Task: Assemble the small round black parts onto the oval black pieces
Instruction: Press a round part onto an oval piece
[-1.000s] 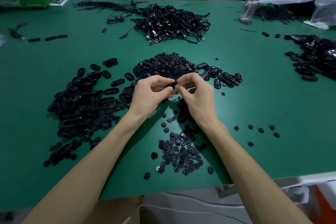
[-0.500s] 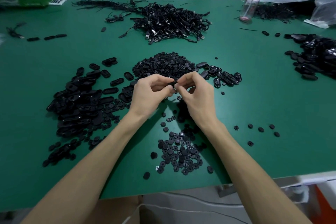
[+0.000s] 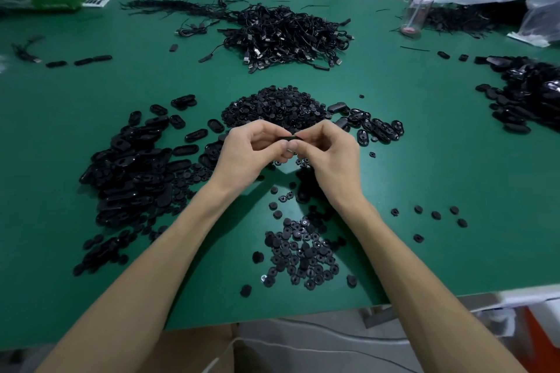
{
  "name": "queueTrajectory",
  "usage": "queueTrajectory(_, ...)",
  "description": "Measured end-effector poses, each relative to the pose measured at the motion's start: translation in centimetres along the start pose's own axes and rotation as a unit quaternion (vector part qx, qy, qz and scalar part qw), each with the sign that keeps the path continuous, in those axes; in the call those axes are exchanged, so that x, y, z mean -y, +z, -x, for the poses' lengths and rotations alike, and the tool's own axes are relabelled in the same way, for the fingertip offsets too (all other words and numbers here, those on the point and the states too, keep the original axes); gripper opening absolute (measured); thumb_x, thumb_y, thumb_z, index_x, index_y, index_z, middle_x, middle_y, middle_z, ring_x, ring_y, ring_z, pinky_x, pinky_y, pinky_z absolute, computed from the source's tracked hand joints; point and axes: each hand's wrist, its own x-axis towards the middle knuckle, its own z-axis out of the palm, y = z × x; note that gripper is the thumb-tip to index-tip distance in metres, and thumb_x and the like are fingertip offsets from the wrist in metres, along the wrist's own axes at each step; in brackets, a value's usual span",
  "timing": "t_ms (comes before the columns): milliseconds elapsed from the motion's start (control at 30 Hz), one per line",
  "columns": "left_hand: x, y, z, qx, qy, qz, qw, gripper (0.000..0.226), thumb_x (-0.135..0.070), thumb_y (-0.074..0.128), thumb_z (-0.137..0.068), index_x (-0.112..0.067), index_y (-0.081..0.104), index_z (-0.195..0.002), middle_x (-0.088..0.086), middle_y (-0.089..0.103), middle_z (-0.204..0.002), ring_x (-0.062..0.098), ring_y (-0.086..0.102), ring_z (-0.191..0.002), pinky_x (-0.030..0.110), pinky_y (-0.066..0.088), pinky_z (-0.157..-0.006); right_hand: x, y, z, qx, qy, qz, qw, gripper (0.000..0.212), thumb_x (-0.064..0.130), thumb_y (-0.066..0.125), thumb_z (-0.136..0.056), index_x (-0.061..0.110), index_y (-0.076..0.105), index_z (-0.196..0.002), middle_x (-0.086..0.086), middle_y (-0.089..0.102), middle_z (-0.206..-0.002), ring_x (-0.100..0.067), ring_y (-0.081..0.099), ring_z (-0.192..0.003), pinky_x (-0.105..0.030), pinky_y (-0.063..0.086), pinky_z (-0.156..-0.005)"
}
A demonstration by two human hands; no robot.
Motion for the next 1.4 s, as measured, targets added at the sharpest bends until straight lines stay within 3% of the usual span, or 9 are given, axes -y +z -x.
queueTrajectory(167, 0.2, -0.3, 0.0, -0.005, 0.002, -0.019, 1.0, 0.015, -0.004, 0.077, -0.091, -0.001, 0.072, -0.105, 0.012, 0.079, -0.089, 0.027, 0.078, -0.079, 0.041, 0.065, -0.079, 0.0, -0.1, -0.2, 0.021, 0.023, -0.066, 0.997, 0.007, 0.005, 0.08, -0.087, 0.007, 0.075, -0.092, -0.01, 0.075, -0.078, -0.021, 0.069, -0.07, -0.04, 0.061, -0.07)
queueTrajectory(300, 0.3, -0.5, -0.1, -0.014, -0.014, -0.017, 1.0, 0.017, -0.006, 0.079, -0.089, -0.002, 0.073, -0.104, 0.013, 0.079, -0.089, 0.03, 0.078, -0.079, 0.045, 0.065, -0.08, -0.1, 0.0, -0.2, 0.04, 0.016, -0.088, 0.995, 0.009, 0.0, 0.075, -0.091, 0.002, 0.075, -0.1, -0.007, 0.075, -0.077, -0.015, 0.07, -0.068, -0.027, 0.059, -0.07)
queueTrajectory(700, -0.2, 0.8, -0.2, -0.068, -0.06, -0.065, 0.994, 0.019, -0.001, 0.074, -0.086, -0.005, 0.075, -0.104, 0.01, 0.077, -0.096, 0.029, 0.075, -0.092, 0.048, 0.06, -0.091, 0.1, 0.6, 0.3, 0.044, -0.01, -0.001, 0.999, 0.008, 0.006, 0.075, -0.091, 0.012, 0.076, -0.096, 0.002, 0.077, -0.081, -0.015, 0.075, -0.076, -0.038, 0.063, -0.075)
queueTrajectory(933, -0.2, -0.7, -0.2, -0.031, -0.051, 0.011, 0.998, 0.02, 0.003, 0.077, -0.088, 0.003, 0.075, -0.108, 0.014, 0.079, -0.09, 0.025, 0.079, -0.079, 0.028, 0.062, -0.075, 0.3, 0.3, 0.3, 0.037, -0.021, -0.006, 0.999, 0.012, 0.007, 0.073, -0.093, 0.017, 0.074, -0.1, 0.001, 0.075, -0.079, -0.015, 0.074, -0.073, -0.036, 0.062, -0.072)
queueTrajectory(1033, -0.2, -0.7, -0.2, -0.029, -0.034, 0.014, 0.999, 0.018, 0.002, 0.076, -0.089, 0.002, 0.075, -0.108, 0.015, 0.079, -0.092, 0.026, 0.079, -0.082, 0.03, 0.063, -0.078, 0.5, 0.3, 0.3, 0.044, -0.035, 0.002, 0.998, 0.016, 0.006, 0.07, -0.095, 0.018, 0.074, -0.105, -0.003, 0.073, -0.082, -0.02, 0.073, -0.077, -0.041, 0.062, -0.075)
queueTrajectory(1133, -0.1, -0.5, -0.3, -0.032, 0.02, -0.085, 0.996, 0.019, -0.009, 0.071, -0.097, -0.008, 0.076, -0.115, 0.004, 0.078, -0.108, 0.013, 0.074, -0.098, 0.022, 0.058, -0.09, 0.6, 0.1, 0.2, 0.008, -0.035, 0.001, 0.999, 0.016, 0.003, 0.066, -0.097, 0.015, 0.073, -0.106, -0.001, 0.074, -0.085, -0.013, 0.071, -0.077, -0.034, 0.06, -0.074)
queueTrajectory(1200, 0.1, -1.2, -0.6, -0.093, 0.036, -0.202, 0.974, 0.021, -0.01, 0.06, -0.103, -0.011, 0.072, -0.121, 0.003, 0.071, -0.122, 0.009, 0.066, -0.108, 0.019, 0.051, -0.1, 0.5, -0.4, -0.2, -0.064, -0.004, -0.018, 0.998, 0.018, 0.001, 0.062, -0.098, 0.012, 0.071, -0.109, -0.002, 0.073, -0.092, -0.012, 0.071, -0.081, -0.032, 0.061, -0.075)
queueTrajectory(1333, 1.1, -4.3, -0.9, -0.193, -0.044, -0.407, 0.892, 0.044, 0.015, 0.045, -0.097, -0.003, 0.065, -0.132, 0.013, 0.058, -0.14, 0.025, 0.052, -0.132, 0.036, 0.039, -0.118, 0.0, -1.3, -1.3, -0.214, 0.114, -0.109, 0.964, 0.029, 0.007, 0.056, -0.102, 0.014, 0.06, -0.13, -0.01, 0.065, -0.124, -0.017, 0.068, -0.108, -0.037, 0.057, -0.096)
queueTrajectory(1400, 1.5, -5.4, -0.7, -0.163, -0.096, -0.478, 0.858, 0.051, 0.019, 0.048, -0.091, 0.002, 0.061, -0.137, 0.02, 0.055, -0.143, 0.034, 0.05, -0.133, 0.043, 0.038, -0.117, -0.1, -1.4, -1.3, -0.218, 0.136, -0.109, 0.96, 0.052, 0.012, 0.056, -0.103, 0.011, 0.041, -0.153, -0.009, 0.05, -0.149, 0.007, 0.059, -0.112, -0.033, 0.052, -0.107)
